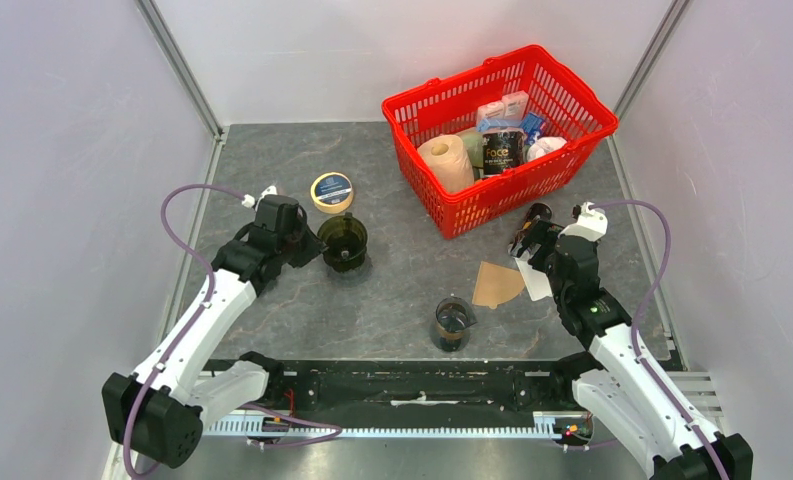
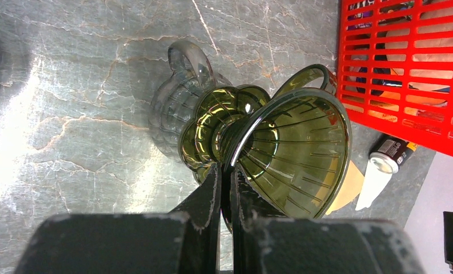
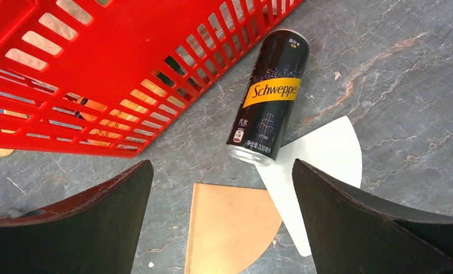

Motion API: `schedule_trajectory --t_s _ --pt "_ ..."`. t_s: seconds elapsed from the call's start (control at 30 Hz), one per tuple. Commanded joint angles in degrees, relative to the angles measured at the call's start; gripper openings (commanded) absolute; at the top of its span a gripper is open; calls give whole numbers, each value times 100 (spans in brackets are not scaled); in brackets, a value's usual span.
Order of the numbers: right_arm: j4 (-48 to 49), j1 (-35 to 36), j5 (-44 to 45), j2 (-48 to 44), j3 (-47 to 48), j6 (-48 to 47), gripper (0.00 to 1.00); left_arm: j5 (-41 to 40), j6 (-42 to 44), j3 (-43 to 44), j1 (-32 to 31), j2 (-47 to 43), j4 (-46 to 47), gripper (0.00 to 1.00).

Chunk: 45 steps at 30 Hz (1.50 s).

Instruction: Place the coffee filter in the dripper

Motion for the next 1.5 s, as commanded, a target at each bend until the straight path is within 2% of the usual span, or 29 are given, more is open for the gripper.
schedule_trajectory --t_s 0.0,0.13,0.27,0.77,0.83,1.0,1.07,1.13,1.17,1.47 --pt "142 3 28 -24 60 0 99 129 -260 5 62 14 121 4" --pt "143 -3 34 -23 51 -2 99 133 -269 24 67 30 67 7" --pt "144 3 30 1 64 -5 99 187 -278 24 79 48 52 16" --pt "133 6 40 -17 60 1 99 218 -236 16 92 87 -47 29" --pt "144 3 44 -8 53 2 99 223 -194 37 92 82 -38 34" --pt "141 4 37 50 66 1 99 276 -30 165 92 -4 21 53" --pt "137 3 55 48 68 19 99 241 35 237 92 -83 23 63" --pt "133 1 77 30 68 12 99 194 68 282 92 -202 15 80" --pt "124 2 73 13 68 12 99 164 89 303 86 -281 14 84" --pt "107 -1 145 24 68 52 99 -396 364 776 83 -891 38 89"
